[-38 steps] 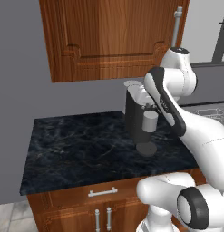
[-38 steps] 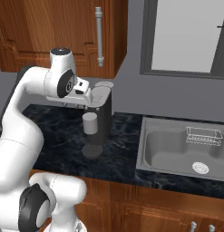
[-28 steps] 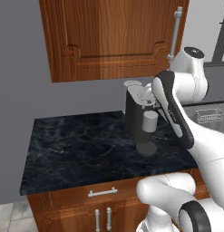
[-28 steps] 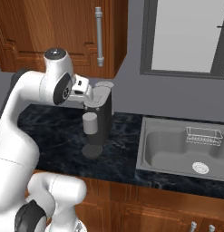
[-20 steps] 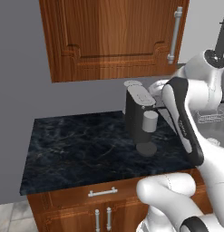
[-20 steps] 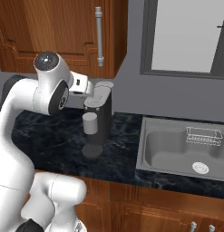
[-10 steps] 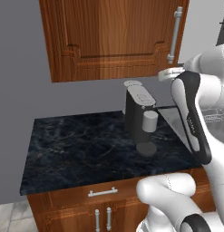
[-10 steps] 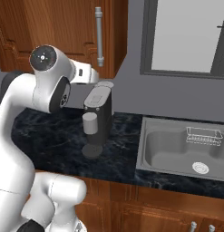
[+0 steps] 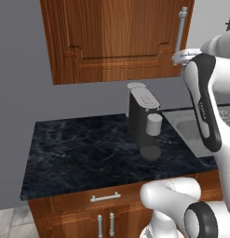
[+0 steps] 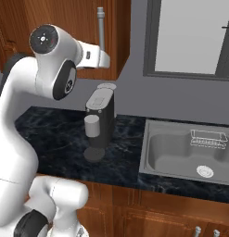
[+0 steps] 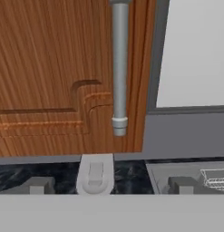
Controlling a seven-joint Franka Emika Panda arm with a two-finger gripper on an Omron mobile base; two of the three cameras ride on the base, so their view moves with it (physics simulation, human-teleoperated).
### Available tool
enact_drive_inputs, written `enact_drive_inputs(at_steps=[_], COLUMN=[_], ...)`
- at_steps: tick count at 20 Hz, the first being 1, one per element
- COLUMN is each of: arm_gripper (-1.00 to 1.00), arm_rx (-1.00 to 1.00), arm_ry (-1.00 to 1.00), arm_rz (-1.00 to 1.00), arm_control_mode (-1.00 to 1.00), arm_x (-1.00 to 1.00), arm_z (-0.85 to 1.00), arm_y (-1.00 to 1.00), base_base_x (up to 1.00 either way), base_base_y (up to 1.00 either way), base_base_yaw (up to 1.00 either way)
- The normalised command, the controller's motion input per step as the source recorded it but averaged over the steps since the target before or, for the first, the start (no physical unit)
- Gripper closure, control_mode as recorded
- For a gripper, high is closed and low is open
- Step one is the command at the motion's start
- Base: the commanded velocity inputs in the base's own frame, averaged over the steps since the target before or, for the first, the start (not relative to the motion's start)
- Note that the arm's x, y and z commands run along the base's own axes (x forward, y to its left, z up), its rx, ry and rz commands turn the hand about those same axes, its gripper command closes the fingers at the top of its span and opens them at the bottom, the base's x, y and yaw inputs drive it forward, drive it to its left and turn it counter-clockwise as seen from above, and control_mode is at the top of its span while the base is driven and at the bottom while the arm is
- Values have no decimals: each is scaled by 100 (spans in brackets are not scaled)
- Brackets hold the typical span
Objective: The dining table condiment station is running low on condiment bottle. Refill the condiment station by opening the cabinet and taking the condiment bottle from the cabinet and placing it on the dining table.
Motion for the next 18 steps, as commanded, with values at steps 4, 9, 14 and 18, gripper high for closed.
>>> enact_drive_inputs(at_steps=[4,9,14,18], arm_gripper=[-100,-100,-100,-100], arm_rx=[0,0,0,0], arm_ry=[-1,0,0,-1], arm_rz=[-3,0,0,0], arm_control_mode=[-100,-100,-100,-100], arm_x=[9,26,50,59], arm_z=[55,33,2,-1], arm_y=[-6,0,0,-10], base_base_x=[0,0,0,0], base_base_y=[0,0,0,0], base_base_yaw=[0,0,0,0])
